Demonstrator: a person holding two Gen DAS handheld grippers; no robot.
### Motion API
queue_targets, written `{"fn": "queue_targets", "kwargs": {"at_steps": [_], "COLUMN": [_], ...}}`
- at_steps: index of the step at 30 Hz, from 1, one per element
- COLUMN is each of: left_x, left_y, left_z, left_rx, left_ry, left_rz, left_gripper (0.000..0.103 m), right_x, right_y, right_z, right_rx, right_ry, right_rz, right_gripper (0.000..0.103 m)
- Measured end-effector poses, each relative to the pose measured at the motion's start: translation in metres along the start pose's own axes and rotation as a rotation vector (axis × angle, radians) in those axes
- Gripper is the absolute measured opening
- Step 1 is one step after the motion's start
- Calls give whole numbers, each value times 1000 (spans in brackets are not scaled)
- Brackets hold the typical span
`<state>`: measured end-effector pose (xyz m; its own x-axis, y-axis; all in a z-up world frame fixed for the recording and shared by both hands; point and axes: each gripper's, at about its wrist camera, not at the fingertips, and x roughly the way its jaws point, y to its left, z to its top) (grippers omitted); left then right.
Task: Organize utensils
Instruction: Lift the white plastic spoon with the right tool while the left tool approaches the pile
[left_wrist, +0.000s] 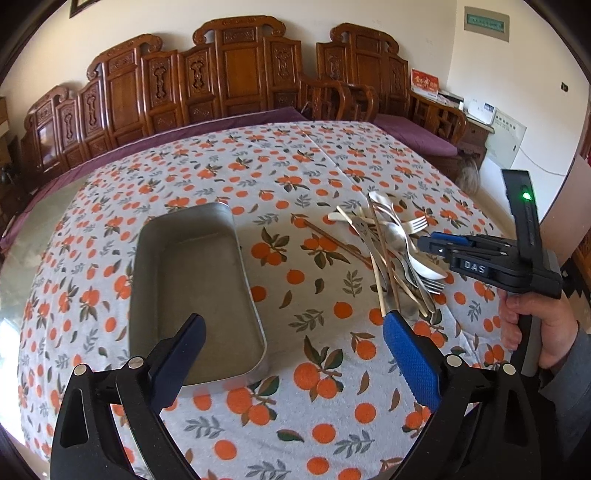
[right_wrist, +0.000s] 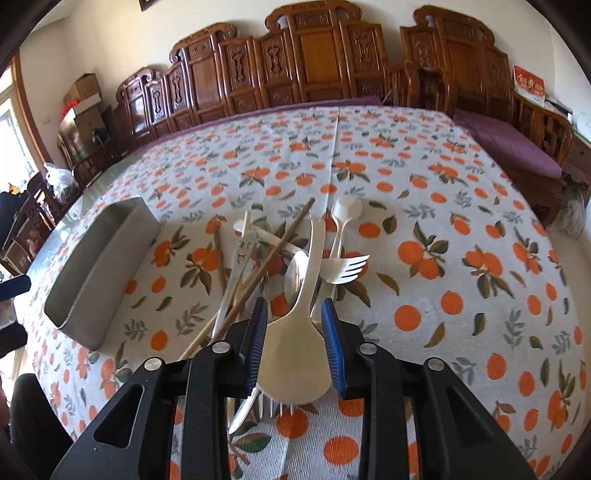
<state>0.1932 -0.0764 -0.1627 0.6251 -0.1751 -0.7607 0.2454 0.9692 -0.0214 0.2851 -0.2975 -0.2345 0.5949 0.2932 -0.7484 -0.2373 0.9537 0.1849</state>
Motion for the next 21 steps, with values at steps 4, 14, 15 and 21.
{"fn": "queue_targets", "kwargs": {"at_steps": [4,14,15,21], "left_x": [11,27,28,39], "left_y": [-4,-15,-16,-28], "left_z": [-1,3,3,6], "left_rx": [9,18,19,34], "left_ry": [19,43,45,60], "left_rz": [2,8,7,6], "left_gripper": [93,93,93,89], "right_x": [15,38,39,22], "right_y": [-2,-20,-21,-33], "right_z": [6,17,17,18], "right_rx": [-15,10,15,77], "right_ry": [17,64,67,33], "right_rz": [1,26,32,92], "right_gripper": [27,13,11,11]}}
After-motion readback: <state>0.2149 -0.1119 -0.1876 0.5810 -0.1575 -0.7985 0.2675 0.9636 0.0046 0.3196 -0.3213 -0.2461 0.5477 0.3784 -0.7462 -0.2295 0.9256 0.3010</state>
